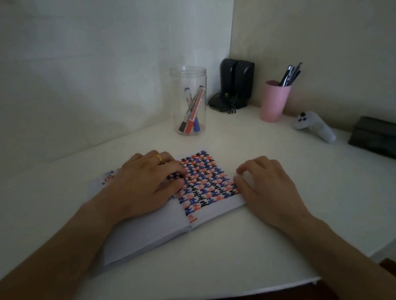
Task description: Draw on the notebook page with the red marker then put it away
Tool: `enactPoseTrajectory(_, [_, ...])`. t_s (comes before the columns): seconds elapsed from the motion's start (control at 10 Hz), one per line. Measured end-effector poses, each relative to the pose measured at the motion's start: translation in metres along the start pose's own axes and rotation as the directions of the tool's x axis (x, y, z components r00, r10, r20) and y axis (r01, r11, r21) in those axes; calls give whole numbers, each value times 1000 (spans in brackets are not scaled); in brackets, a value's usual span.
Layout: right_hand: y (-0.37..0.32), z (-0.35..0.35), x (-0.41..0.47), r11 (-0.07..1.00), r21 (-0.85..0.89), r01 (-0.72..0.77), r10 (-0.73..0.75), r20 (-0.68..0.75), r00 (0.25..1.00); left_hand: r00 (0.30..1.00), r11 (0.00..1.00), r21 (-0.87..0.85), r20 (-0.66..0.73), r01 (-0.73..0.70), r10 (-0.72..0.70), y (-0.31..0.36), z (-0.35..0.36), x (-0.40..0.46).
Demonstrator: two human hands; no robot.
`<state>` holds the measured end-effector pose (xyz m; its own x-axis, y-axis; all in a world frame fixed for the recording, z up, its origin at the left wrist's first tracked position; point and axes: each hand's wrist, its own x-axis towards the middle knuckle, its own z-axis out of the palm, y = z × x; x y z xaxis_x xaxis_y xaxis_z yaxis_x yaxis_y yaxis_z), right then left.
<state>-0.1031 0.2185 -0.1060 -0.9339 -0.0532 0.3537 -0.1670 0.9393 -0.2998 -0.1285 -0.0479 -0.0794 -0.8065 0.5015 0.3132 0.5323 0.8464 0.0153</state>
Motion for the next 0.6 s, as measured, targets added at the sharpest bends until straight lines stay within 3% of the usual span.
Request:
enactPoseTrajectory(0.4, [2, -1, 2, 1000, -1, -5, 5, -16, 1000, 999, 1000, -18, 50, -17, 18, -2, -2, 3])
enactPoseTrajectory(0.5, [-3, -9, 5, 983, 182, -36, 54, -92, 994, 999, 999, -22, 25, -25, 26, -1, -4, 2])
enactPoseTrajectory(0.6, [-13, -45, 5, 796, 605, 32, 169, -273, 947, 999, 999, -23, 27, -23, 23, -1, -4, 2])
